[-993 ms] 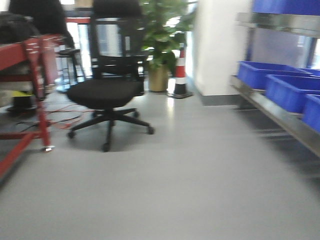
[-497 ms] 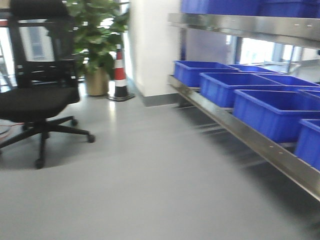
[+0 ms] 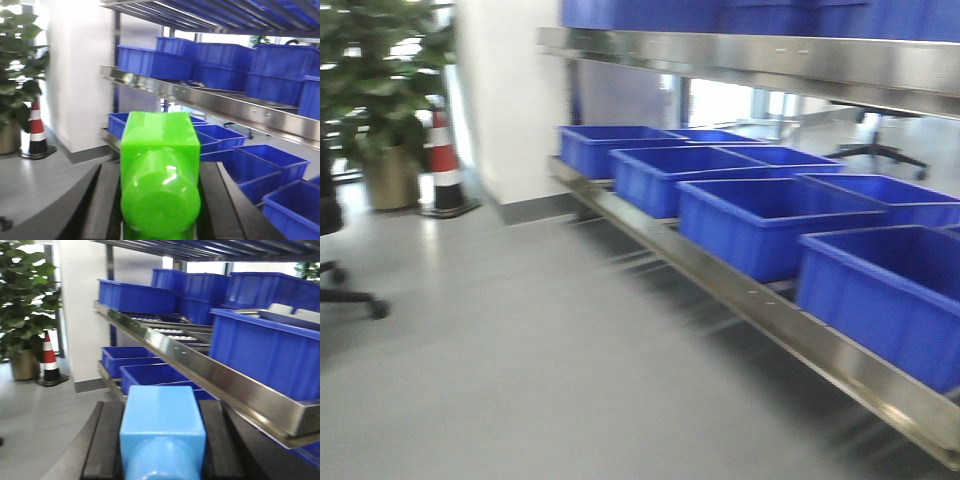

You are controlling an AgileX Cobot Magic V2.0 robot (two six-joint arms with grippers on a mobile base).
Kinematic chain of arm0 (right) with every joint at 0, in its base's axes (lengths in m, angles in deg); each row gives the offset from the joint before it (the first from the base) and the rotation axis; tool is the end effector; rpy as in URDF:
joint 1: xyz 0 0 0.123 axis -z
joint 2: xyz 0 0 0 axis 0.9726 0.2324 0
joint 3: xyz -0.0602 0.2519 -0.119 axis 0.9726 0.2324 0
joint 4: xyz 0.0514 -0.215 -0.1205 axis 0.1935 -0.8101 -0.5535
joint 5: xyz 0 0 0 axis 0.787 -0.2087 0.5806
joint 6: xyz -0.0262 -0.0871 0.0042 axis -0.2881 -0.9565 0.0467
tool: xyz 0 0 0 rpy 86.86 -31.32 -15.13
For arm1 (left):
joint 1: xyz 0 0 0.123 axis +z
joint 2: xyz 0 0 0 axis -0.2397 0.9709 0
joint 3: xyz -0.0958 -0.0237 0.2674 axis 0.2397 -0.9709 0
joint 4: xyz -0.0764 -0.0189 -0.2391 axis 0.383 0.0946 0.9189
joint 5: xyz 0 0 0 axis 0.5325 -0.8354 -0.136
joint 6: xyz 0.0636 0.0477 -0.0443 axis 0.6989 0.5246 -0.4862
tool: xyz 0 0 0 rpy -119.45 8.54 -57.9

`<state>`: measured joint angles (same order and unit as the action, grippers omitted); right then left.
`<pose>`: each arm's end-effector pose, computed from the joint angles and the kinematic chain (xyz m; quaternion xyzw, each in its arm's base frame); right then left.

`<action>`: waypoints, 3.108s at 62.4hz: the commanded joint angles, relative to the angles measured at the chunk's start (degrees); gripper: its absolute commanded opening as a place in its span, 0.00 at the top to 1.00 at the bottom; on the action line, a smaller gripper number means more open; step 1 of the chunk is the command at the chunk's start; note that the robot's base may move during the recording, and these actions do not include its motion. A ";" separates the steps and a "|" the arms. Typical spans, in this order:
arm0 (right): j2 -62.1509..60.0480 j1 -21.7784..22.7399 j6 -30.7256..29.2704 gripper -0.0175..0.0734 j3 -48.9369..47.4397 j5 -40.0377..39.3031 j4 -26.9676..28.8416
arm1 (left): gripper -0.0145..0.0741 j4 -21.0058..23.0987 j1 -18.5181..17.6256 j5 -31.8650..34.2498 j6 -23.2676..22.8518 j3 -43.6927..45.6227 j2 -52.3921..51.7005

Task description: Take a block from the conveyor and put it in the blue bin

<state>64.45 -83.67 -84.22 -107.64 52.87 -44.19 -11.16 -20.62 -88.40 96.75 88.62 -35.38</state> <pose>0.1146 0.0143 0.3732 -0.0331 0.6887 0.0551 0.7222 0.0967 -0.0130 0.3602 0.0375 0.6746 -0.0576 0.7350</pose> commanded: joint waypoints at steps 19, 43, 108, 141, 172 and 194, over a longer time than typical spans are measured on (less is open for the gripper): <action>-0.20 0.12 -0.21 0.99 0.05 -1.29 0.00 | 0.96 0.40 0.28 1.10 -0.09 0.55 -0.39; -0.20 0.12 -0.21 0.99 0.05 -1.29 0.00 | 0.96 0.40 0.28 1.10 -0.09 0.55 -0.39; -0.20 0.12 -0.21 0.99 0.05 -1.29 0.00 | 0.96 0.40 0.28 1.10 -0.09 0.55 -0.39; -0.20 0.12 -0.21 0.99 0.05 -1.29 0.00 | 0.96 0.40 0.28 1.10 -0.09 0.55 -0.39; -0.20 0.12 -0.21 0.99 0.05 -1.29 0.00 | 0.96 0.40 0.28 1.10 -0.09 0.55 -0.39; -0.20 0.12 -0.21 0.99 0.05 -1.29 0.00 | 0.96 0.40 0.28 1.10 -0.09 0.55 -0.39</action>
<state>64.45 -83.67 -84.22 -107.64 52.65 -44.19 -11.16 -20.62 -88.40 96.75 88.62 -35.38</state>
